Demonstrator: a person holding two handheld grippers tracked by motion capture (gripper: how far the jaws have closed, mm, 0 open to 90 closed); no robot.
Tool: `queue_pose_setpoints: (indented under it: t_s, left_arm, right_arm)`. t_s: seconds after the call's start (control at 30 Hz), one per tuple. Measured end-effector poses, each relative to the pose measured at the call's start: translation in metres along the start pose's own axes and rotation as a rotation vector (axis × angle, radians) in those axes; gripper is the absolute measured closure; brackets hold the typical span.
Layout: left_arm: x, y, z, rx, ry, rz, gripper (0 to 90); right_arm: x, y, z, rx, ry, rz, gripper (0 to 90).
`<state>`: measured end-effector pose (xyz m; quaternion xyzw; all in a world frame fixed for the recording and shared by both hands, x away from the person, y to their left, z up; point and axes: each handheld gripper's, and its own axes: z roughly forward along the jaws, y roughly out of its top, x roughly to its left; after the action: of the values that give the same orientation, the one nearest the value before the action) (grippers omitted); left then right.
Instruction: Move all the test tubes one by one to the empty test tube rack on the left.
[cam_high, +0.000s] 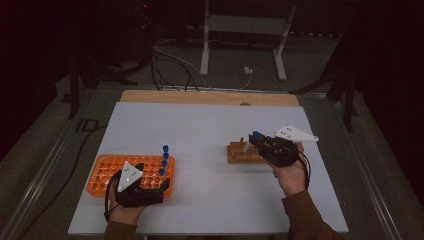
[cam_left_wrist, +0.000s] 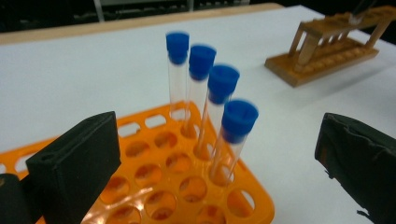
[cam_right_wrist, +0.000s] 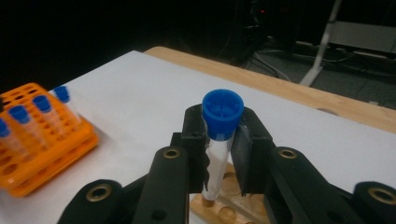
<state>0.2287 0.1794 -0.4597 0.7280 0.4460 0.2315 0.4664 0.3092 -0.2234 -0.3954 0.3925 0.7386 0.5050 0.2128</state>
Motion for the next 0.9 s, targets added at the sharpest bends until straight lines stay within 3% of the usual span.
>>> queue_pose_setpoints:
  t_s: [0.23, 0.33, 0.53, 0.73, 0.9]
  left_arm:
    - [-0.012, 0.012, -0.003, -0.032, -0.024, 0.023, 1.0]
    - [-0.024, 0.019, -0.004, -0.059, -0.034, 0.05, 3.1]
    - [-0.051, 0.035, 0.002, -0.087, -0.094, 0.099, 4.6]
    - [-0.07, 0.042, 0.017, -0.08, -0.144, 0.113, 7.3]
    - [-0.084, 0.042, 0.03, -0.05, -0.167, 0.147, 8.1]
  right_arm:
    - [0.011, -0.005, 0.003, 0.031, 0.054, -0.01, 76.3]
    - [0.018, -0.007, 0.007, 0.044, 0.076, -0.021, 76.3]
    - [0.03, -0.011, 0.013, 0.067, 0.106, -0.038, 76.3]
    - [0.041, -0.016, 0.017, 0.089, 0.147, -0.038, 76.3]
    - [0.049, -0.019, 0.02, 0.104, 0.178, -0.037, 76.3]
